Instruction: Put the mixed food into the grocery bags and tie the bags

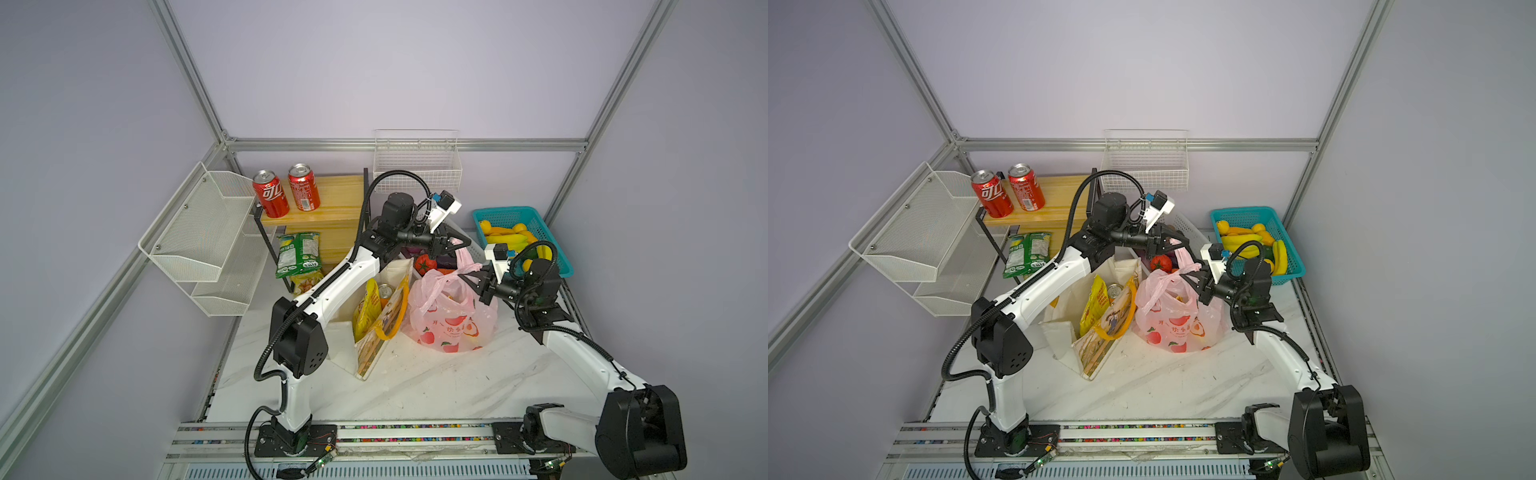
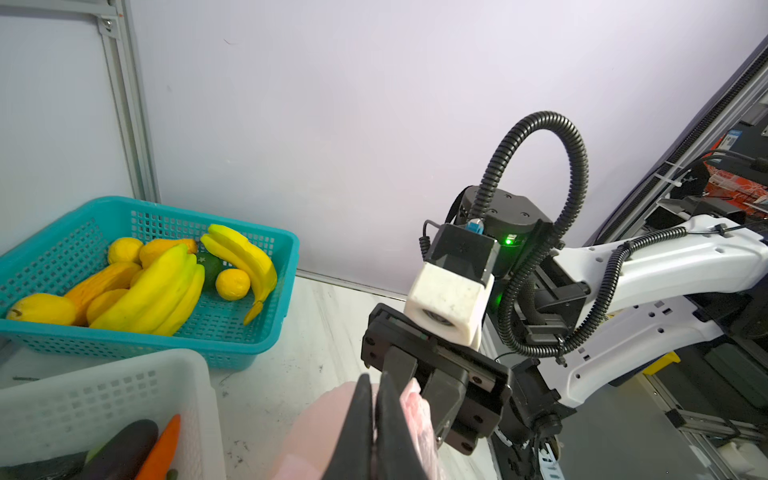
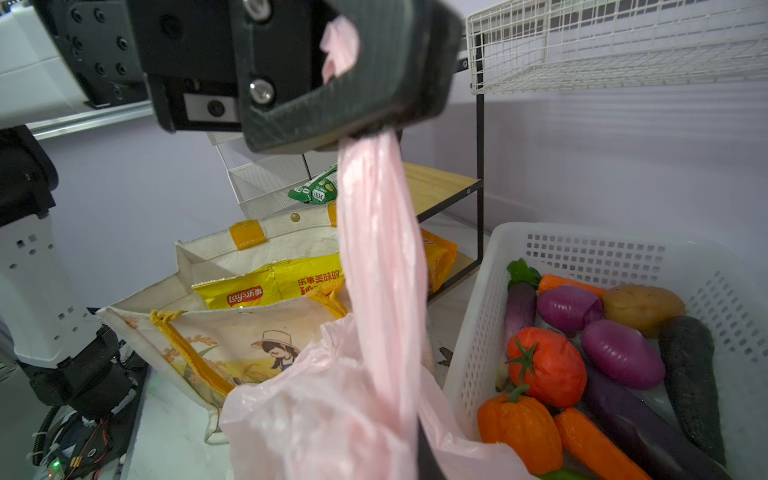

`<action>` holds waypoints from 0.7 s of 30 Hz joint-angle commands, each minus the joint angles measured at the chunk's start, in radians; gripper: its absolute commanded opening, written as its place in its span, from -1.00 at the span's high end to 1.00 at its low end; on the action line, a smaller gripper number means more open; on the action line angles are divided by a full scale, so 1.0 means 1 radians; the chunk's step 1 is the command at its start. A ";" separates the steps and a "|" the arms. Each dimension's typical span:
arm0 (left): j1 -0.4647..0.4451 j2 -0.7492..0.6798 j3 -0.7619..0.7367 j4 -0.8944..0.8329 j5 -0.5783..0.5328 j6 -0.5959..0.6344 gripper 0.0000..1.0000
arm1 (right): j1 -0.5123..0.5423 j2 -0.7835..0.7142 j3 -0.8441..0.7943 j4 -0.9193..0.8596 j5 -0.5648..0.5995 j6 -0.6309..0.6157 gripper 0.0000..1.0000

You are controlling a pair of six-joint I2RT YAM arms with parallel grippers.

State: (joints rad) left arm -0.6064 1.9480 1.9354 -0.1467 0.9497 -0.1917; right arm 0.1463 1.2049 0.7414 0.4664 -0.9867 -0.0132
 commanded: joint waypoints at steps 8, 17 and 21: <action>0.022 -0.101 -0.120 0.132 -0.043 -0.017 1.00 | 0.004 -0.030 -0.028 -0.003 0.068 0.015 0.69; 0.032 -0.134 -0.193 0.154 -0.078 0.003 1.00 | 0.003 -0.025 -0.028 0.010 0.078 0.035 0.66; 0.036 -0.167 -0.251 0.194 -0.102 0.011 1.00 | 0.004 -0.015 -0.027 0.007 0.096 0.040 0.69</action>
State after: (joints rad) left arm -0.5785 1.8538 1.7412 -0.0196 0.8730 -0.1902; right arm 0.1463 1.1896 0.7235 0.4595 -0.9077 0.0170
